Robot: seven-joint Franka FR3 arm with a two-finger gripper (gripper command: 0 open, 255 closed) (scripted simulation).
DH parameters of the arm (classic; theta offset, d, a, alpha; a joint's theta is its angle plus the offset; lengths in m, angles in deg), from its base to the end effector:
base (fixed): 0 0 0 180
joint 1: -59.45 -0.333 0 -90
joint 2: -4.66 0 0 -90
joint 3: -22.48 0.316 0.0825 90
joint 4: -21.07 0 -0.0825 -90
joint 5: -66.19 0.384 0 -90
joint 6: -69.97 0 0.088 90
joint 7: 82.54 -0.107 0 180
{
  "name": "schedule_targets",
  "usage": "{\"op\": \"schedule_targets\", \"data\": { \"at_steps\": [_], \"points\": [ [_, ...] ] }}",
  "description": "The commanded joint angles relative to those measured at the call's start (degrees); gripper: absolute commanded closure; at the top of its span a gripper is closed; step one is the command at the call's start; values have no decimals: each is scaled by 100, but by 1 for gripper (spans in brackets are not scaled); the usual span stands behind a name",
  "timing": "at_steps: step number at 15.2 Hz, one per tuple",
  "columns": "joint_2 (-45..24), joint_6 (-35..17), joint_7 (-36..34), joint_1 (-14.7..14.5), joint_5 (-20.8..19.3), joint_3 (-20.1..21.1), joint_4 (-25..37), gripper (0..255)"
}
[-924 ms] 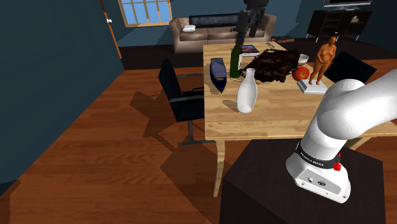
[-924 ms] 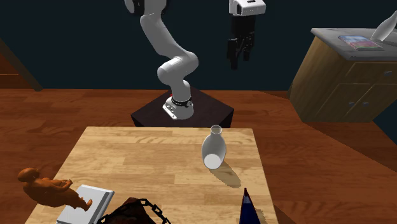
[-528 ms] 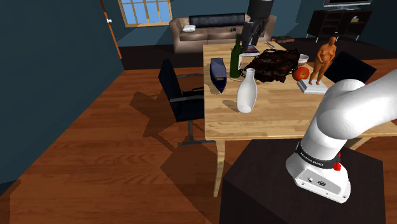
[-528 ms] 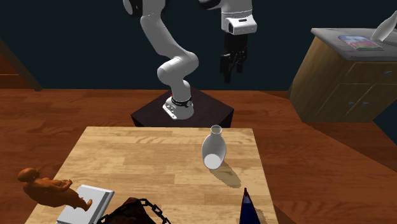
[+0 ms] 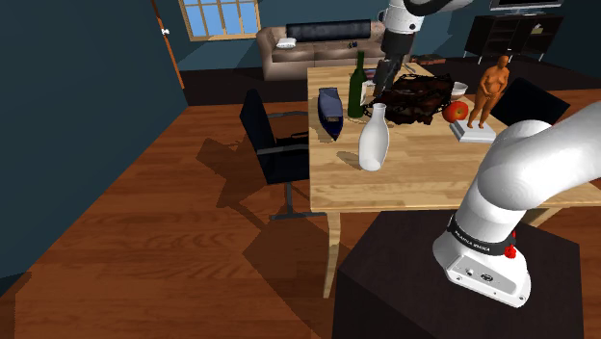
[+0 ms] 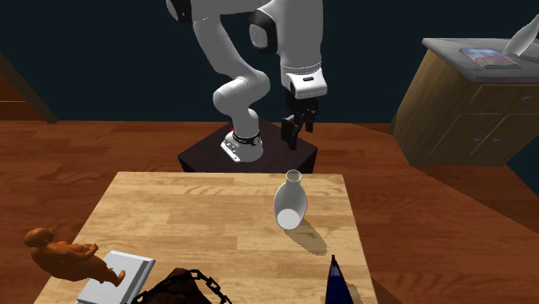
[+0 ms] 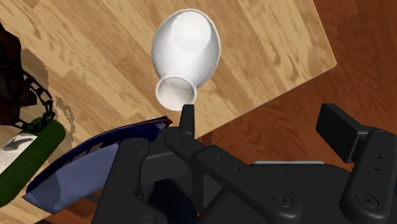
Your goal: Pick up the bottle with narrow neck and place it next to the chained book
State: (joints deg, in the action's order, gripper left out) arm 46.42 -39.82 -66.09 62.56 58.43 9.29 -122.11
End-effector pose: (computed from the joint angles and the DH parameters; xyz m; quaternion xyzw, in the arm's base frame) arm 0.3313 -0.1173 0.5277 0.9967 0.0433 0.0680 0.0065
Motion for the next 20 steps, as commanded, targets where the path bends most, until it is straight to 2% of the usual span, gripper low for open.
{"op": "schedule_targets", "data": {
  "at_steps": [1,6,14,20],
  "points": [
    [-220,-298,292,43,-90,-275,-91,0],
    [-848,-999,991,100,-216,-937,-224,0],
    [-1186,-1698,1043,63,-223,-1086,-591,0],
    [-1186,-1698,1043,64,-223,-1085,-591,0]
  ]
}}
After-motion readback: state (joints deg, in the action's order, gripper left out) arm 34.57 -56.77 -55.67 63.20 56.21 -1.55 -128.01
